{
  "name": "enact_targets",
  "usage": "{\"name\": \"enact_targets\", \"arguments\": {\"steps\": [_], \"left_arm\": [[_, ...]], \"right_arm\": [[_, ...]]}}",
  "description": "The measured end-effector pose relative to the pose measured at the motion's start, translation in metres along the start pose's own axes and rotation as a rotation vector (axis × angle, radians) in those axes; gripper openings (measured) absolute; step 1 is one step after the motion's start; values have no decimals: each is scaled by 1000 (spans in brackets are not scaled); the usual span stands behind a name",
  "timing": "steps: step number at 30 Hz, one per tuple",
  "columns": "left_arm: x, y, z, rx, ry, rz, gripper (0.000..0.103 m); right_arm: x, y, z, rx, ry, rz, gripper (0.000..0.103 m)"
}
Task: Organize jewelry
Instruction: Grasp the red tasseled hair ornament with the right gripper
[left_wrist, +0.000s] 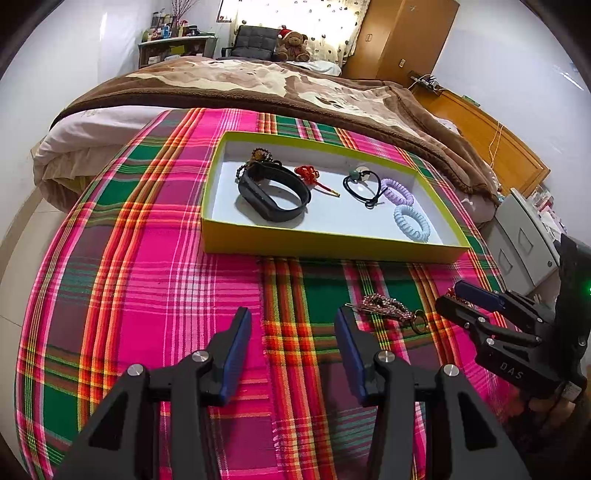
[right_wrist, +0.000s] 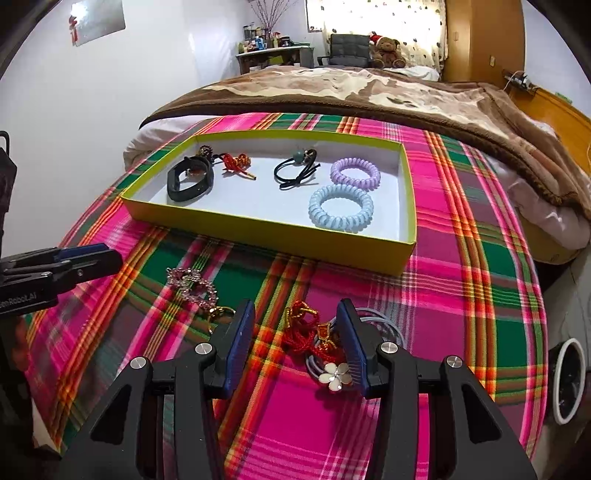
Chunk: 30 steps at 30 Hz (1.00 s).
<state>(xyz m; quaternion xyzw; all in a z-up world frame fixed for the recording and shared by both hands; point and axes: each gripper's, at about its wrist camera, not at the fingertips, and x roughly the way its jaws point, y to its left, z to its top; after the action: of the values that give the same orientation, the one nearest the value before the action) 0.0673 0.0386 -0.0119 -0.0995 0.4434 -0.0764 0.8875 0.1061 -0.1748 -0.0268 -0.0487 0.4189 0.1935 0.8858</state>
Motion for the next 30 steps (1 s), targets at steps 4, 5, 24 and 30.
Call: {"name": "enact_targets", "arguments": {"steps": [4, 5, 24, 30], "left_arm": [[0, 0, 0, 0, -1, -3, 48], [0, 0, 0, 0, 0, -4, 48], [4, -10, 3, 28, 11, -15, 48], [13, -24, 15, 76, 15, -57, 48]], "right_arm": [[3, 0, -2, 1, 12, -17, 23], [3, 0, -3, -2, 12, -12, 22], [-37, -24, 7, 171, -142, 154, 19], [-49, -27, 9, 185, -176, 194, 19]]}}
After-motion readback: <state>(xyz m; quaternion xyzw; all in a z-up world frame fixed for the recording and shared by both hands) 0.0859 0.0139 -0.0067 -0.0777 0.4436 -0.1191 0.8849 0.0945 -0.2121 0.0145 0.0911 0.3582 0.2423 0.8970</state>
